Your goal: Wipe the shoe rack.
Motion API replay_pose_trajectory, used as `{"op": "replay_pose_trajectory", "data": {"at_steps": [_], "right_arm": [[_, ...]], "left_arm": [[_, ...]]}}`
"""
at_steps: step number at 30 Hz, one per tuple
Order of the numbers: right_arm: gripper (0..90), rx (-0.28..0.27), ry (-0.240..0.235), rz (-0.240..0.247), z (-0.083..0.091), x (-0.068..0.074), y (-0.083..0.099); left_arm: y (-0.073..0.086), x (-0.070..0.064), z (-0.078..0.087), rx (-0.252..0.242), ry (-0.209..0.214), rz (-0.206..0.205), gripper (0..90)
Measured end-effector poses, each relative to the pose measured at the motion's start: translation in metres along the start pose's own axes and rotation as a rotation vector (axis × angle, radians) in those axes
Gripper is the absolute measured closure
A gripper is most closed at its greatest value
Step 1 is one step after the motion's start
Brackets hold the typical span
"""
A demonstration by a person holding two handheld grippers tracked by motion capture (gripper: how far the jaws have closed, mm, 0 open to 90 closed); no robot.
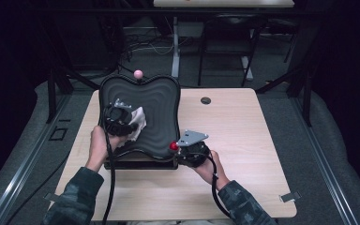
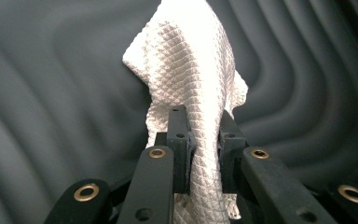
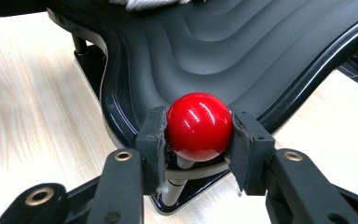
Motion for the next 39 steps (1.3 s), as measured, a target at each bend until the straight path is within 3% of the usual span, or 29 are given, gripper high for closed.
{"op": "replay_pose_trajectory", "data": {"at_steps": [6, 10, 17, 27, 29, 32, 36, 39], "right_arm": [[60.1, 0.0, 0.001, 0.001, 0.0, 0.0, 0.0], [60.1, 0.0, 0.0, 0.001, 0.0, 0.0, 0.0], [60.1, -0.002, 0.0, 0.003, 0.0, 0.0, 0.0], [60.0, 0.003, 0.0, 0.005, 0.0, -0.001, 0.0], [60.1, 0.001, 0.0, 0.002, 0.0, 0.0, 0.0], [60.1, -0.002, -0.002, 0.0, 0.0, 0.0, 0.0], [60.0, -0.015, -0.003, 0.0, 0.0, 0.0, 0.0], [60.1, -0.012, 0.004, -0.001, 0.0, 0.0, 0.001]], "left_arm": [[-0.02, 0.016, -0.002, -0.007, -0.006, 0.033, 79.9], [-0.035, 0.026, -0.004, -0.007, -0.037, 0.038, 79.8], [-0.054, 0.033, -0.007, -0.003, -0.073, 0.032, 79.8], [-0.082, 0.042, -0.013, -0.049, -0.124, 0.029, 79.8], [-0.086, 0.042, -0.015, -0.054, -0.107, 0.029, 79.8], [-0.09, 0.043, -0.016, -0.062, -0.108, 0.034, 79.8], [-0.093, 0.042, -0.017, -0.053, -0.13, 0.012, 79.9], [-0.092, 0.042, -0.017, -0.053, -0.122, 0.019, 80.3]]}}
Point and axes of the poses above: each handheld gripper's, and its own axes: z roughly backward along the jaws, y roughly out of its underside, x roughly to its left, the point moved 10 cm from there along -z, roughly forward along the jaws, and after that the axes turned 4 degrees about -z, right-handed, at the moved point
